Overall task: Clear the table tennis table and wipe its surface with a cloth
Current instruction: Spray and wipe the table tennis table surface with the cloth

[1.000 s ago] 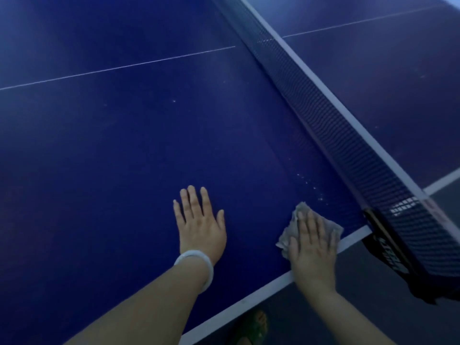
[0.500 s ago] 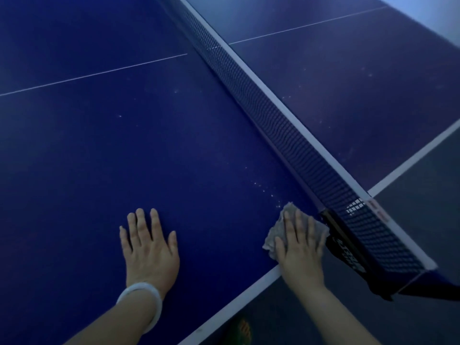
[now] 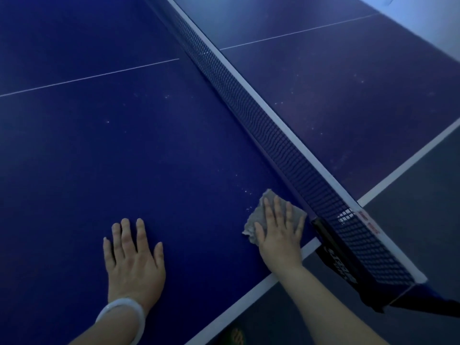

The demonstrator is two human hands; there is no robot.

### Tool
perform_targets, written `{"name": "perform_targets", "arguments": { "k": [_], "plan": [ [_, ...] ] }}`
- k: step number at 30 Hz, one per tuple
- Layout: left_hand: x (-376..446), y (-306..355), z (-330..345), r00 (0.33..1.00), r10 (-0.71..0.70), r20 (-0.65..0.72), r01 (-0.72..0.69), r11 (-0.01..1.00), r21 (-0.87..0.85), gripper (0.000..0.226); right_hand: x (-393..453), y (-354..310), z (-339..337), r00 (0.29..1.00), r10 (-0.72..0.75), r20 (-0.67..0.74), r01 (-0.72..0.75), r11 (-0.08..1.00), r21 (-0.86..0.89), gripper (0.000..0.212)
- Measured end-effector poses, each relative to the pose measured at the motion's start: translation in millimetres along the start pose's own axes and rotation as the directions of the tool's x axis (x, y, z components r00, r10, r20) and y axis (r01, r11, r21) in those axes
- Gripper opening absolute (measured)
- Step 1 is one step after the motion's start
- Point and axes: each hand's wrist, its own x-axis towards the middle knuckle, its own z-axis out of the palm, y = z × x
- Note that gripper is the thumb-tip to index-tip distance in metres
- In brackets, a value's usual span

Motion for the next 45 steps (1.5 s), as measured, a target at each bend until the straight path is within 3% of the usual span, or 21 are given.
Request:
{"name": "perform_targets", "arguments": {
  "k": [8,10,14,16,21,24,26,29,32,34,36,38,40,41,43,45],
  "plan": [
    [1.6,-1.0,1.5,1.000,0.002,-0.010,-0.002,1.000,0.020,0.066,43.4,2.5,-15.5,0.982,0.183,0.054,-0.186,0.980,0.073,0.067],
    [1.6,-0.7,1.9,1.000,0.000,-0.005,0.000,1.000,0.018,0.068,42.6,-6.5,-15.4,0.994,0.097,0.056,-0.100,0.993,0.062,0.067],
    [1.9,-0.6,2.0,1.000,0.000,-0.012,0.001,1.000,0.021,0.071,4.3,-7.8,-2.2,0.965,-0.263,0.015,0.264,0.964,-0.037,0.066],
    [1.4,-0.9,1.7,1.000,0.004,-0.006,-0.004,1.000,0.021,0.074,-8.0,6.8,1.5,0.949,-0.315,0.024,0.315,0.948,-0.031,0.065],
    [1.0,-0.2,0.5,1.000,0.002,-0.003,-0.002,0.999,0.042,0.075,22.9,30.0,-6.6,0.999,-0.050,0.019,0.049,0.999,0.023,0.061],
    [1.4,-0.9,1.5,1.000,0.000,-0.001,0.000,0.999,0.052,0.074,62.3,5.0,-14.4,0.996,0.088,0.017,-0.089,0.990,0.109,0.062],
    [1.6,-0.8,2.1,1.000,-0.006,0.001,0.006,0.998,0.057,0.075,87.3,-21.3,-18.4,0.995,0.097,0.037,-0.101,0.989,0.112,0.063],
    [3.2,-1.4,2.6,1.000,-0.009,-0.004,0.009,0.998,0.059,0.074,106.6,-68.2,-19.5,0.993,-0.102,0.064,0.097,0.993,0.070,0.064],
    [3.2,-1.7,3.9,1.000,-0.004,-0.008,0.005,0.998,0.067,0.072,103.3,-91.4,-14.3,0.908,-0.406,0.100,0.406,0.914,0.025,0.063],
    [3.3,-2.9,5.5,1.000,-0.006,-0.009,0.006,0.998,0.065,0.072,105.7,-75.6,-14.5,0.853,-0.505,0.132,0.510,0.860,-0.004,0.062],
    [3.1,-4.4,7.2,1.000,-0.001,-0.014,0.002,0.998,0.061,0.071,111.4,-43.8,-18.6,0.892,-0.433,0.130,0.434,0.901,0.024,0.060],
    [2.9,-5.1,8.6,1.000,-0.001,-0.017,0.002,0.998,0.061,0.070,112.2,-13.4,-22.7,0.979,-0.186,0.078,0.180,0.981,0.072,0.060],
    [3.2,-5.1,9.1,1.000,-0.002,-0.016,0.003,0.999,0.053,0.070,101.4,-6.5,-21.2,1.000,0.001,0.021,-0.002,0.998,0.068,0.062],
    [3.4,-4.8,8.7,1.000,-0.002,-0.016,0.003,0.999,0.049,0.070,92.4,-14.7,-17.6,1.000,0.017,0.001,-0.017,0.998,0.055,0.063],
    [3.5,-4.5,7.6,1.000,-0.004,-0.017,0.005,0.999,0.049,0.071,69.0,-44.2,-7.9,0.993,-0.113,-0.019,0.114,0.991,0.072,0.063],
    [2.8,-4.0,6.5,1.000,-0.006,-0.008,0.006,0.998,0.062,0.072,42.6,-71.1,0.9,0.918,-0.397,0.021,0.396,0.917,0.037,0.063]
  ]
}}
